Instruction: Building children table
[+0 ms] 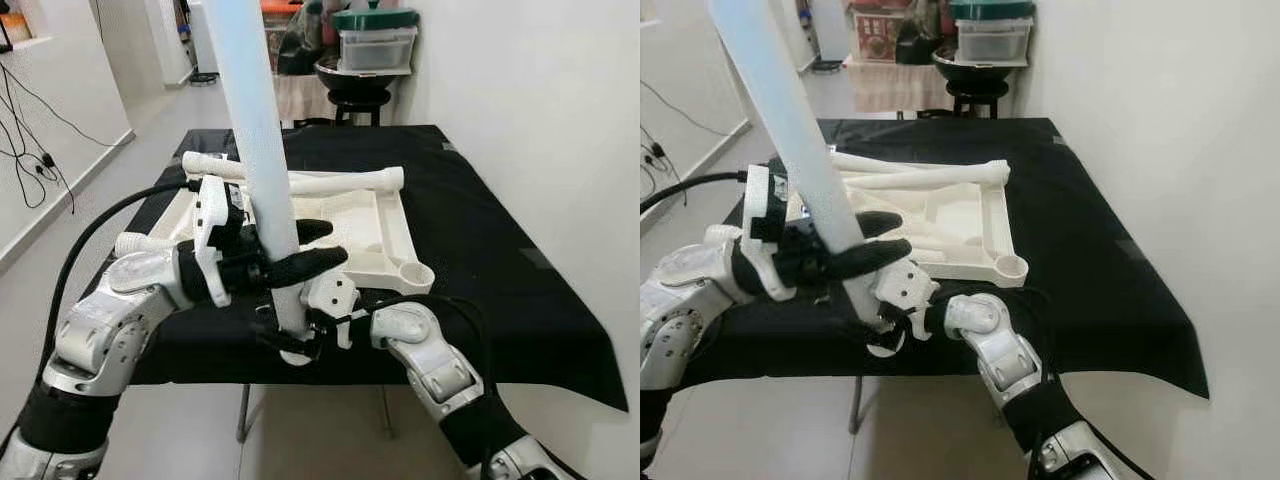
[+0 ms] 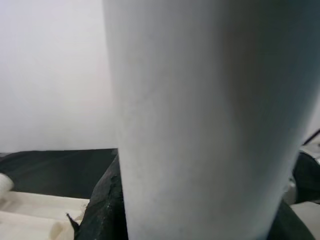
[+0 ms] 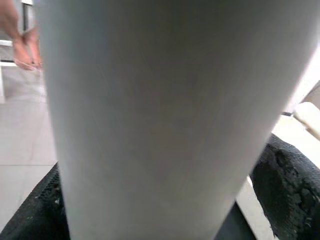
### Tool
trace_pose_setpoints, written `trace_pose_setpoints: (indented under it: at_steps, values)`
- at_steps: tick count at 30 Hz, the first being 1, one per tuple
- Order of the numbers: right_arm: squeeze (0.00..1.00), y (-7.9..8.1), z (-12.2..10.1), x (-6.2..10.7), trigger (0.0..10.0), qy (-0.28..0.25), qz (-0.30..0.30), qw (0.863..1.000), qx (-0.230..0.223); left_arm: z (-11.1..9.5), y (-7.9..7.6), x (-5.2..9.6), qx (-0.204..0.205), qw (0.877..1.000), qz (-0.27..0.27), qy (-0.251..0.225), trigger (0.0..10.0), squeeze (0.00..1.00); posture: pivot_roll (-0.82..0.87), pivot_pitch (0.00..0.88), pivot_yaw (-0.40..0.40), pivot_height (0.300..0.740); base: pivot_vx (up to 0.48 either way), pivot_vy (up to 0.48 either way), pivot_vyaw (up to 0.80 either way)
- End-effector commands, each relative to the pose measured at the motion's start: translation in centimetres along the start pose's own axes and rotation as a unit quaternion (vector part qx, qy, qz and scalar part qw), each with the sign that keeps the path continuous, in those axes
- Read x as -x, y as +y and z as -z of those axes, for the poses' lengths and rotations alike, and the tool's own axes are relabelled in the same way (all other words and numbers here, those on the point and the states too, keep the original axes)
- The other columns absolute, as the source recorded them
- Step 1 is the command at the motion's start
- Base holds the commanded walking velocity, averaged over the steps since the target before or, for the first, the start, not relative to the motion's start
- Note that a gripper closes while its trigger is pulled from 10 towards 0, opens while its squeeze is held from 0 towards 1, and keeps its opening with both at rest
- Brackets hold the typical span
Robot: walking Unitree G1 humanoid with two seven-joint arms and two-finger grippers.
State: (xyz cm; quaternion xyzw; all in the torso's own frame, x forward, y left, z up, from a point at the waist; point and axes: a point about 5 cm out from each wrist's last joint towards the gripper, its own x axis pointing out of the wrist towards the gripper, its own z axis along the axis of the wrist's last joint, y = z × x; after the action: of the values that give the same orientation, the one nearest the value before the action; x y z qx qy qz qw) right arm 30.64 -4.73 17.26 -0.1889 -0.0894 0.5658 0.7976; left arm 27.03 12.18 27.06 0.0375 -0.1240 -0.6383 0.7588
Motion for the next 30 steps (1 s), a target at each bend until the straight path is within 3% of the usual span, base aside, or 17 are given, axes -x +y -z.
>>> trace_pose_setpoints:
  at_steps: [1, 3, 4, 18, 25, 27, 28, 30]
  values:
    - [0.00, 0.4, -0.2, -0.5, 10.0, 0.000, -0.012, 1.000, -0.006, -0.6, -1.3, -1.4, 0.020, 0.995, 0.093, -0.025, 0.0, 0.00, -0.01, 0.000, -0.002, 0.740, 0.000, 0.000, 0.00]
    - [0.00, 0.7, -0.1, -0.6, 10.0, -0.001, -0.024, 1.000, -0.014, -0.7, -1.5, -1.5, 0.029, 0.992, 0.122, -0.026, 0.0, 0.00, -0.01, 0.000, -0.004, 0.740, 0.000, 0.000, 0.00]
    - [0.00, 0.9, -0.1, -0.6, 0.0, -0.005, -0.034, 0.999, -0.021, -0.5, -1.6, -1.7, 0.030, 0.991, 0.132, -0.020, 0.0, 0.00, -0.01, 0.000, -0.003, 0.740, 0.000, 0.000, 0.00]
    - [0.00, 1.1, 0.1, -0.5, 0.0, 0.003, -0.047, 0.999, -0.026, -0.6, -1.4, -1.6, 0.026, 0.989, 0.144, -0.023, 0.0, 0.00, -0.01, 0.000, -0.001, 0.740, 0.000, 0.000, 0.00]
    - [0.00, 0.8, 0.2, -0.5, 0.0, 0.005, -0.035, 0.999, -0.024, -0.5, -0.7, -1.6, 0.010, 0.994, 0.105, -0.030, 0.0, 0.00, -0.01, 0.000, -0.003, 0.740, 0.000, 0.000, 0.00]
    - [0.00, 0.4, 0.2, -0.5, 0.0, 0.004, -0.021, 0.999, -0.023, -0.5, 0.1, -1.8, -0.001, 0.997, 0.066, -0.034, 0.0, 0.00, -0.01, 0.000, -0.001, 0.740, 0.000, 0.000, 0.00]
    - [0.00, 0.2, 0.3, -0.5, 0.0, 0.003, -0.011, 1.000, -0.024, -0.3, 0.8, -1.9, -0.011, 0.999, 0.026, -0.031, 10.0, 0.00, -0.01, 0.000, 0.000, 0.740, 0.000, 0.000, 0.00]
    - [0.00, 0.0, 0.3, -0.5, 0.0, 0.002, -0.004, 1.000, -0.024, -0.1, 1.4, -1.9, -0.017, 0.999, 0.001, -0.028, 10.0, 0.00, -0.01, 0.000, 0.000, 0.740, 0.000, 0.000, 0.00]
